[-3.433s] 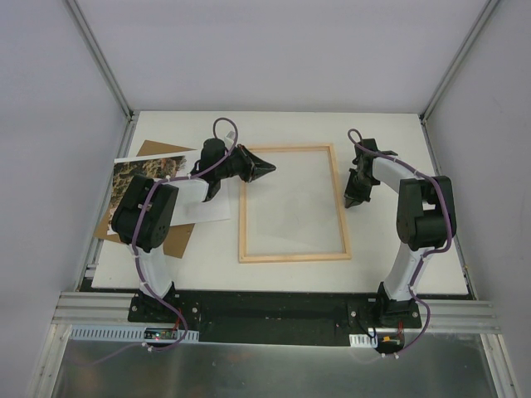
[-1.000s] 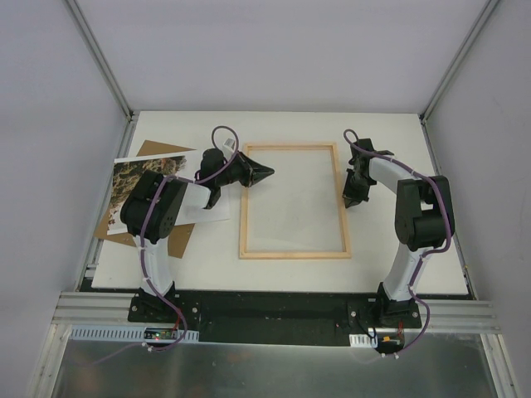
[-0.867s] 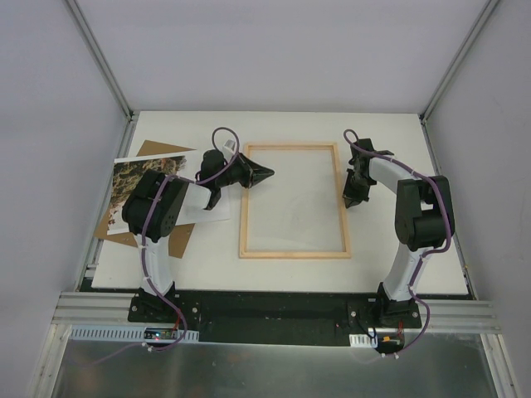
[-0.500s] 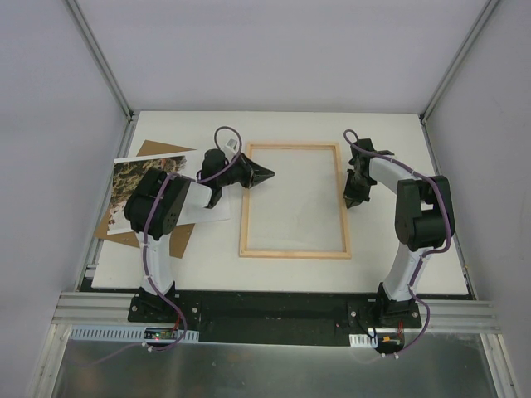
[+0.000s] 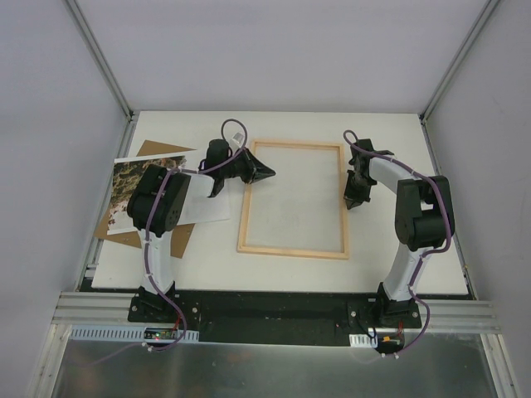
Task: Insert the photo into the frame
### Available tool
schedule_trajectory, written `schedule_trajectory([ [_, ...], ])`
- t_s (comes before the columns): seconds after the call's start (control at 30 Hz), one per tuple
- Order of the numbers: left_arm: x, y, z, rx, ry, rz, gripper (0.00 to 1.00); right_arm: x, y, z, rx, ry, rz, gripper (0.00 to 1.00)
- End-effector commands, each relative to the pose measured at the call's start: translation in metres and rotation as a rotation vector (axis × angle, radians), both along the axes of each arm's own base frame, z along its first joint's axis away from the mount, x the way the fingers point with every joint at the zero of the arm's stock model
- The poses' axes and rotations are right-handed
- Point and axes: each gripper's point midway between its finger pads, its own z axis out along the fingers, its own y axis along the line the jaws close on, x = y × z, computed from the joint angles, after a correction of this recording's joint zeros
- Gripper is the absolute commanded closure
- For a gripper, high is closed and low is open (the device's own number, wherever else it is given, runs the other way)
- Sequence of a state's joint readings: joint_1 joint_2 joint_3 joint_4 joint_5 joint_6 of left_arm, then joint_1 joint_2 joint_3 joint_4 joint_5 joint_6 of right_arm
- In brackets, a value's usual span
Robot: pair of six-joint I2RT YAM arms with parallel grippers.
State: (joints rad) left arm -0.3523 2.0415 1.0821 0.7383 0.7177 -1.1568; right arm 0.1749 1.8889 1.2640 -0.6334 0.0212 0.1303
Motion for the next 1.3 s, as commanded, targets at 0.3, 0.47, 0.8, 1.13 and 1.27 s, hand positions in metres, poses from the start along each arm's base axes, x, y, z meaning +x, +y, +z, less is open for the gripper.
schedule_trajectory([
  [0.3, -0.013, -0.014, -0.006, 0.029, -0.009, -0.117, 1.00, -0.003, 0.024, 0.002, 0.074, 0.034, 0.036, 0.98],
  [0.47, -0.013, -0.011, -0.009, 0.046, -0.009, -0.094, 1.00, -0.002, 0.024, 0.003, 0.071, 0.033, 0.040, 0.98],
  [0.8, -0.011, -0.007, -0.009, 0.063, -0.013, -0.063, 1.00, -0.002, 0.024, 0.003, 0.074, 0.033, 0.040, 0.98],
  [1.13, -0.011, -0.003, -0.012, 0.065, -0.012, -0.046, 1.00, -0.002, 0.025, 0.004, 0.076, 0.035, 0.042, 0.98],
  [1.27, -0.013, -0.001, -0.016, 0.066, -0.001, -0.047, 1.00, -0.001, 0.025, 0.005, 0.078, 0.032, 0.043, 0.98],
])
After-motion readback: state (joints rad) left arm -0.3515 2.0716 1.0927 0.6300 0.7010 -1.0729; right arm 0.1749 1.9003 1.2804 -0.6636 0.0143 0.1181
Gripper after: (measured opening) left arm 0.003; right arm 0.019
